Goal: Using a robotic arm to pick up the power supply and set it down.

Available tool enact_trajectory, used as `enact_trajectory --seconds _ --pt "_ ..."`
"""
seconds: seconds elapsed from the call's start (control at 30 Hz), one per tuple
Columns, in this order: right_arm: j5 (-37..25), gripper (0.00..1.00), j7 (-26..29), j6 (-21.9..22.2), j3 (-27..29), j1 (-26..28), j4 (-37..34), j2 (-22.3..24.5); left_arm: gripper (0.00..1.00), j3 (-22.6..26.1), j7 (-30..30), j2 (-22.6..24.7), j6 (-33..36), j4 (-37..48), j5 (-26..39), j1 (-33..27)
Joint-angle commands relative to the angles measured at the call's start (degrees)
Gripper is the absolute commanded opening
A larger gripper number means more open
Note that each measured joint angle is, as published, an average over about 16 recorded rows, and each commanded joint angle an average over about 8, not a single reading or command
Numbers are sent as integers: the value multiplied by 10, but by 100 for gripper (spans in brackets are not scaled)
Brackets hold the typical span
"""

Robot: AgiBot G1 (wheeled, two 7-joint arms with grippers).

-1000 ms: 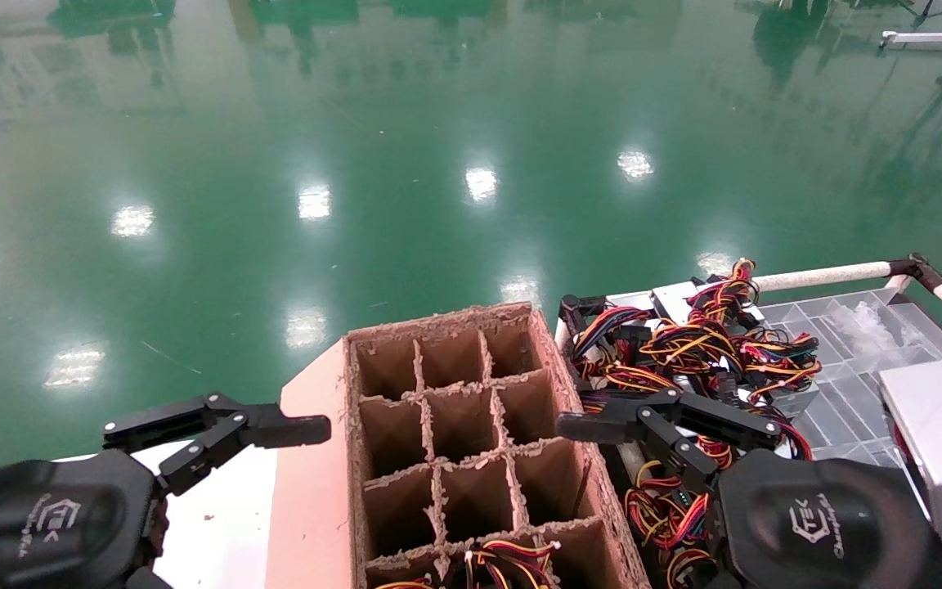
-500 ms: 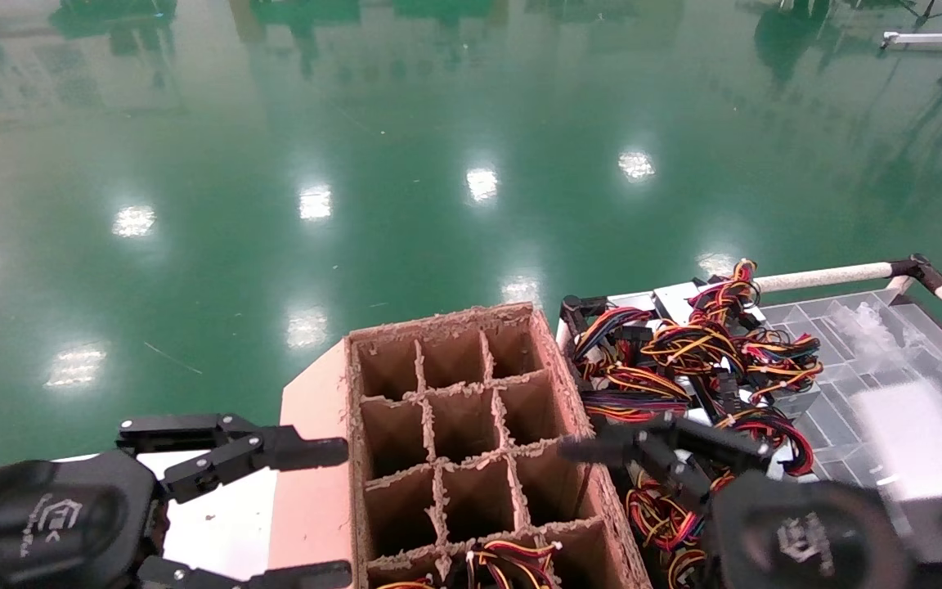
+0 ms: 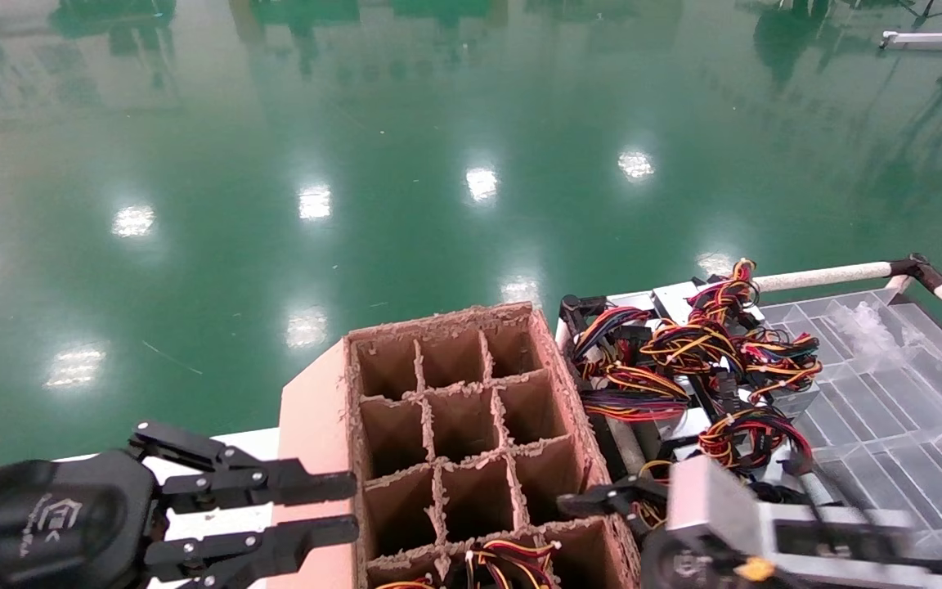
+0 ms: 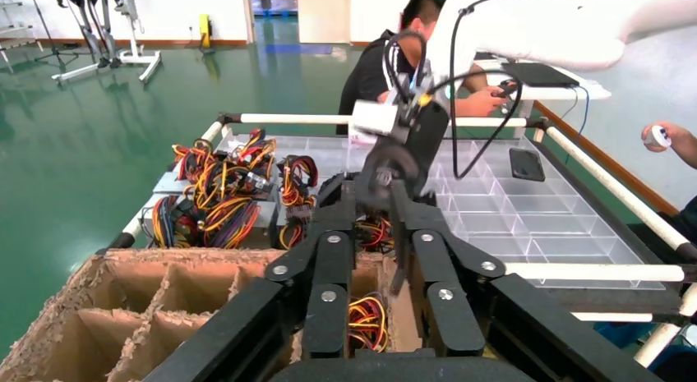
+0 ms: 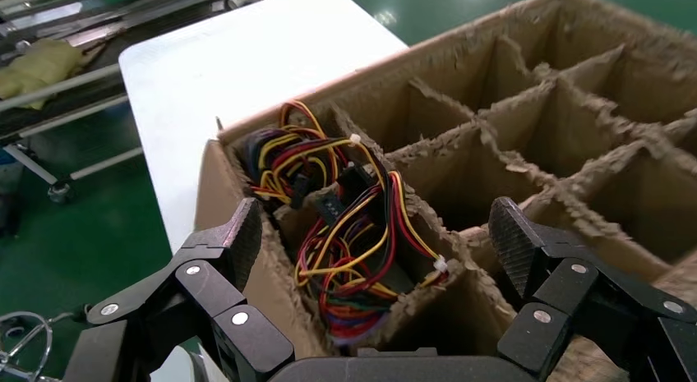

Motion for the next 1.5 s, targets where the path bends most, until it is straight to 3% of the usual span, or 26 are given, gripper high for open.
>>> enact_trajectory --seconds 0.03,0.17,0.23,0.73,1.5 --pt "-18 61 6 15 -9 -1 1 -12 0 0 0 0 0 0 0 0" --pt "-49 11 24 27 -25 7 1 -26 0 0 0 0 0 0 0 0" --pt "-66 0 34 31 -32 12 2 -31 0 0 0 0 0 0 0 0" --pt "-120 0 82 28 -60 37 5 -37 0 0 0 0 0 0 0 0" --pt "-153 0 162 -24 -92 86 7 -50 0 1 0 0 0 0 0 0"
